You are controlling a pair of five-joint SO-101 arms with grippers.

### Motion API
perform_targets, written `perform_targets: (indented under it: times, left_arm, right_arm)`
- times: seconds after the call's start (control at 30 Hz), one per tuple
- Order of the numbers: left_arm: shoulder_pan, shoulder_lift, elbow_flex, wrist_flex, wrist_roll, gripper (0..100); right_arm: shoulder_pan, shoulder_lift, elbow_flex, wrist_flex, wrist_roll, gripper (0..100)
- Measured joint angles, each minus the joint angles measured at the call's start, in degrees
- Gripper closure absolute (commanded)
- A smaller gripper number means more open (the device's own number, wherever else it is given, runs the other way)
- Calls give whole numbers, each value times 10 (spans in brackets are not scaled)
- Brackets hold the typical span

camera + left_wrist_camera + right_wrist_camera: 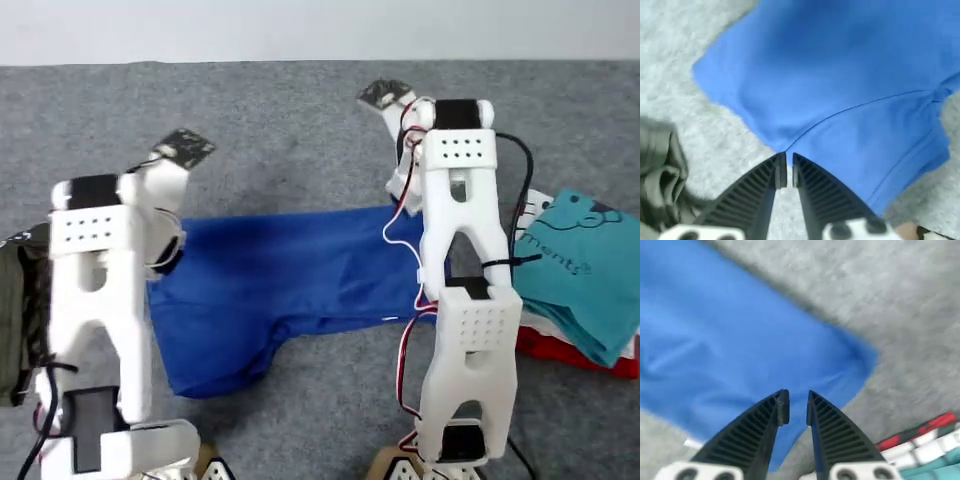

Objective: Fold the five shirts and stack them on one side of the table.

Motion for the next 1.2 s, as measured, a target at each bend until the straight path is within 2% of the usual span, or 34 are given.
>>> perform_targets:
  times: [0.13, 0.3, 0.47, 0.57, 0.77, 0.9, 1.03, 1.2]
  left_arm:
    - [-18, -4, 18, 38, -2, 970]
    - [29, -4, 121, 38, -21, 968]
    - [79, -4, 254, -11, -28, 967]
    - [84, -4, 304, -29, -57, 966]
    - [50, -8, 324, -10, -159, 966]
    - [32, -9, 326, 10, -206, 968]
    - [24, -15, 301, 39, -214, 970]
    - [-32, -15, 185, 61, -185, 968]
  right_arm:
    - [-7, -66, 149, 0, 0, 924]
    - [-19, -98, 307, 0, 0, 924]
    - [-10, -87, 363, -9, 0, 924]
    - [20, -57, 364, -12, 7, 924]
    - [75, -35, 364, -12, 34, 924]
    - [81, -38, 364, -3, 36, 924]
    - [78, -81, 362, -1, 36, 924]
    - [31, -166, 362, 0, 36, 920]
